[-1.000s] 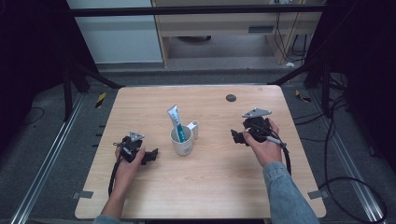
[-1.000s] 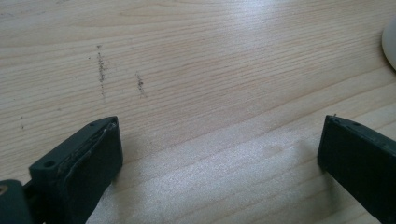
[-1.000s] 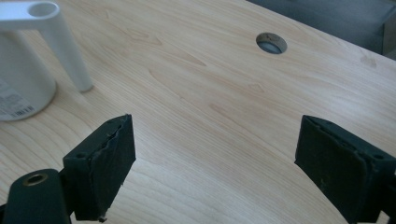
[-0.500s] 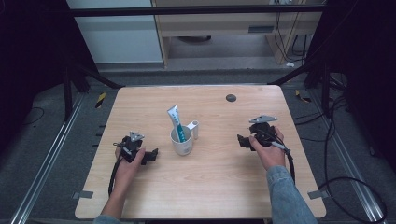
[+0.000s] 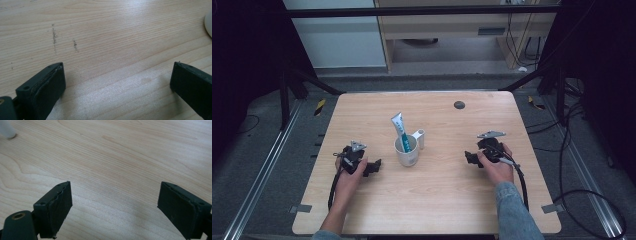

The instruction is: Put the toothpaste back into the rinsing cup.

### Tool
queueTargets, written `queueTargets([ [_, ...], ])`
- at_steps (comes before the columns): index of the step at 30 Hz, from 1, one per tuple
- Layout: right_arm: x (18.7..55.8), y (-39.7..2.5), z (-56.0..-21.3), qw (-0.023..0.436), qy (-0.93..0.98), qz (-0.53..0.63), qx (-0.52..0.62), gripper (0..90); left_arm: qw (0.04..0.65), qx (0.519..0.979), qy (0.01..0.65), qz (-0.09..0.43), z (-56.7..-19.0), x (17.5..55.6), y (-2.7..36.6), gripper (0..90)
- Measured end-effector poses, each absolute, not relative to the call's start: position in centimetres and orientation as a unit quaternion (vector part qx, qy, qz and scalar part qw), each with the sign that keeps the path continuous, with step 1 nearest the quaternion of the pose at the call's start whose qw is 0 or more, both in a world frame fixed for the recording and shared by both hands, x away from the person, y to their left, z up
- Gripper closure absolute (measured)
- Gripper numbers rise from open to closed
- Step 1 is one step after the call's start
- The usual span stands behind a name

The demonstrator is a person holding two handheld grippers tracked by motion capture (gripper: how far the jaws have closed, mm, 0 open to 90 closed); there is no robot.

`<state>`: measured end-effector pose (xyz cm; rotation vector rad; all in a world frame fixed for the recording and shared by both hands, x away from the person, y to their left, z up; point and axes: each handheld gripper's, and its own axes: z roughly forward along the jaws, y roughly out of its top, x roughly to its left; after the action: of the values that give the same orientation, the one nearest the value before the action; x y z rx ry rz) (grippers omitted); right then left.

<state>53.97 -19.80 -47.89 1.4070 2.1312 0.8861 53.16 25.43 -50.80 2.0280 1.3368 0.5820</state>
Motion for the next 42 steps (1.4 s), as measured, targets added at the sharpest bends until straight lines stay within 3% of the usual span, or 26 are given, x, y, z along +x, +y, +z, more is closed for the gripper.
queueTargets([
  [29,55.8,-19.9,-50.5,0.201,0.736,0.343,0.548,11.8,0.316,0.77,0.508,0.221,-50.8,53.2,25.4,0.0],
  [36,55.8,-20.0,-51.0,0.23,0.725,0.347,0.548,10.6,0.316,0.77,0.508,0.221,-50.8,53.2,25.4,0.0],
  [42,55.5,-19.3,-51.1,0.244,0.724,0.314,0.563,3.2,0.316,0.77,0.508,0.221,-50.8,53.2,25.4,0.0],
])
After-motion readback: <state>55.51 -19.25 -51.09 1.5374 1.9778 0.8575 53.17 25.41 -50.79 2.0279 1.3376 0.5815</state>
